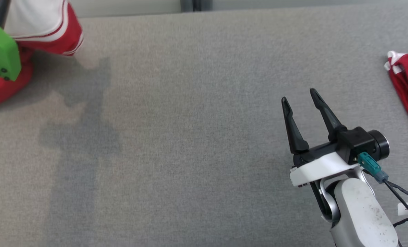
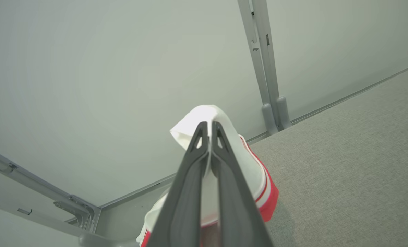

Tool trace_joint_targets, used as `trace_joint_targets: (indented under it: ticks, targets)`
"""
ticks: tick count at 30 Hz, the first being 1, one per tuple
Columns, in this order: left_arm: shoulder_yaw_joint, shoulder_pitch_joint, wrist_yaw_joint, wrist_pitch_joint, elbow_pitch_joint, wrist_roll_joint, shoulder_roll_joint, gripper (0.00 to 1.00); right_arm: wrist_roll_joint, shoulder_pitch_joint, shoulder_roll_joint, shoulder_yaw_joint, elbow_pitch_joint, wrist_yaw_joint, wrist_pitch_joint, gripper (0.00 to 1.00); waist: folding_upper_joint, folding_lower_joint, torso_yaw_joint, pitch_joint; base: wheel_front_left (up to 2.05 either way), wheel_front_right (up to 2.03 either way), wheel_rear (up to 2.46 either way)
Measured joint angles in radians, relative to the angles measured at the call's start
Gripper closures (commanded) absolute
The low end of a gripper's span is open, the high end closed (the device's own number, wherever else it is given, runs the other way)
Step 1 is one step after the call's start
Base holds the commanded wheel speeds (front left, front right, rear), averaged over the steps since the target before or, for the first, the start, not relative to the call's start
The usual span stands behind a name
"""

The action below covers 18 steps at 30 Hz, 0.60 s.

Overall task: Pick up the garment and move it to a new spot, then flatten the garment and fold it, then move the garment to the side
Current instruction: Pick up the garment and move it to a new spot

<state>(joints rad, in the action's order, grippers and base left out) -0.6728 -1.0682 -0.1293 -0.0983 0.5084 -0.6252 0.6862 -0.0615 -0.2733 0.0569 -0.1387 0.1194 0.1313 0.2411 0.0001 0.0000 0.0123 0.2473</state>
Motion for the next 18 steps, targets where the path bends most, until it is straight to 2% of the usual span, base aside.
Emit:
trace_joint_targets:
  ticks: [7,10,14,18]
  targets:
    - [-0.089,-0.089,-0.001,-0.046,-0.156,-0.006,-0.016,1.0,-0.019,0.027,-0.006,0.024,0.025,0.0,0.016,0.0,0.0,-0.0001,-0.036,-0.109,0.0,0.0,0.0]
    - [-0.088,-0.16,-0.001,-0.039,-0.215,-0.012,-0.079,1.0,-0.049,0.04,-0.006,0.031,0.028,0.0,0.017,0.0,0.0,-0.0001,-0.076,-0.141,0.0,0.0,0.0]
    - [-0.067,-0.207,0.036,-0.022,-0.252,-0.042,-0.167,1.0,-0.057,0.049,-0.006,0.048,0.031,0.0,0.02,0.0,0.0,-0.0001,-0.118,-0.158,0.0,0.0,0.0]
    - [-0.071,-0.204,0.072,-0.018,-0.249,-0.051,-0.206,1.0,-0.067,0.057,-0.006,0.052,0.028,0.0,0.02,0.0,0.0,-0.0001,-0.148,-0.161,0.0,0.0,0.0]
